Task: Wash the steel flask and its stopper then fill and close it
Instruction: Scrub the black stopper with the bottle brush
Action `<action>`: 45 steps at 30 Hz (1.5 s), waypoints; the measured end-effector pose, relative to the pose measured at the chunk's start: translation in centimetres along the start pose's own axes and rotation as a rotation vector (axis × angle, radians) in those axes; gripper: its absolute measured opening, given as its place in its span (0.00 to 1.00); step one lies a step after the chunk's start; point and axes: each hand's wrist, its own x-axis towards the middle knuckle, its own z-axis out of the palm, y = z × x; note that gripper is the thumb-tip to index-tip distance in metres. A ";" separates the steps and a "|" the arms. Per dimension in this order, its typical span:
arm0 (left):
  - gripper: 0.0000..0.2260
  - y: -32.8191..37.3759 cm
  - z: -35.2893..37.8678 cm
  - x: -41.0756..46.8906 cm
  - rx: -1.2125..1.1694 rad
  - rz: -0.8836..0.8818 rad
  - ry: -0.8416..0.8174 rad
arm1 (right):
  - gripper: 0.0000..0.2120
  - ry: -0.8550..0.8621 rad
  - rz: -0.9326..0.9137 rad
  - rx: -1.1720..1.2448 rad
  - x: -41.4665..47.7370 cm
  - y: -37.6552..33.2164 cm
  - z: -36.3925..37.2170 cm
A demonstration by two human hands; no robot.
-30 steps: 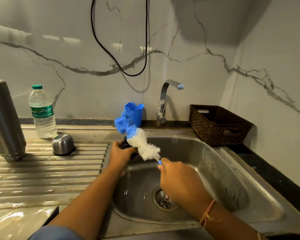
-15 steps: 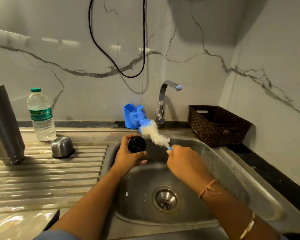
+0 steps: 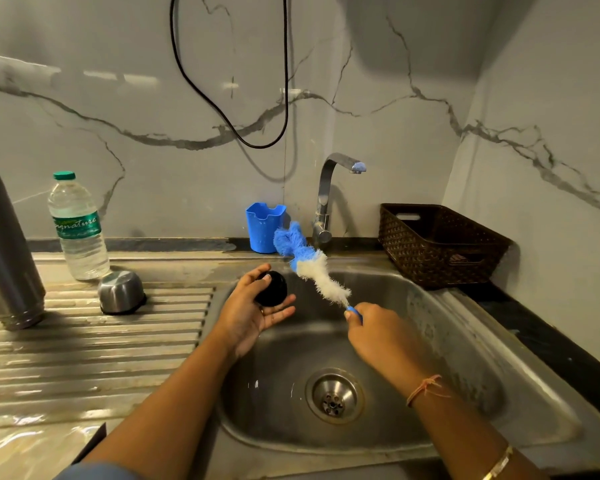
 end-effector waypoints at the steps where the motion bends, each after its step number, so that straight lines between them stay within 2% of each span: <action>1: 0.10 0.0 0.0 0.0 0.011 0.002 0.008 | 0.12 -0.003 0.003 0.003 0.0 0.1 0.0; 8: 0.04 0.2 -0.1 -0.3 0.049 0.029 0.165 | 0.12 -0.013 0.003 0.010 0.0 0.3 0.1; 14: 0.03 0.2 0.0 -0.4 0.133 0.012 0.191 | 0.12 -0.005 -0.010 0.024 -0.3 0.1 0.3; 19: 0.08 0.0 -0.1 -0.1 0.183 -0.025 0.197 | 0.12 -0.006 -0.016 0.034 -0.4 -0.1 0.4; 25: 0.08 0.1 -0.5 0.0 0.079 -0.011 0.187 | 0.12 -0.007 -0.024 0.049 -0.6 -0.2 0.4; 30: 0.21 -0.1 -0.8 0.6 0.002 -0.037 0.163 | 0.16 -0.032 -0.008 0.061 -0.5 -0.1 0.5; 33: 0.12 0.0 -1.4 1.0 -0.148 -0.092 0.149 | 0.16 -0.049 -0.013 0.102 -0.4 0.0 0.8; 35: 0.14 0.1 -1.8 1.1 -0.232 -0.146 0.120 | 0.16 -0.060 -0.037 0.151 -0.4 -0.2 0.9; 41: 0.29 -0.7 -2.6 1.9 -0.126 -0.167 0.236 | 0.16 -0.107 -0.136 0.264 -1.9 -2.3 0.8; 45: 0.24 -0.7 -2.2 1.9 -0.114 -0.144 0.215 | 0.16 -0.115 -0.124 0.262 -1.9 -3.4 1.4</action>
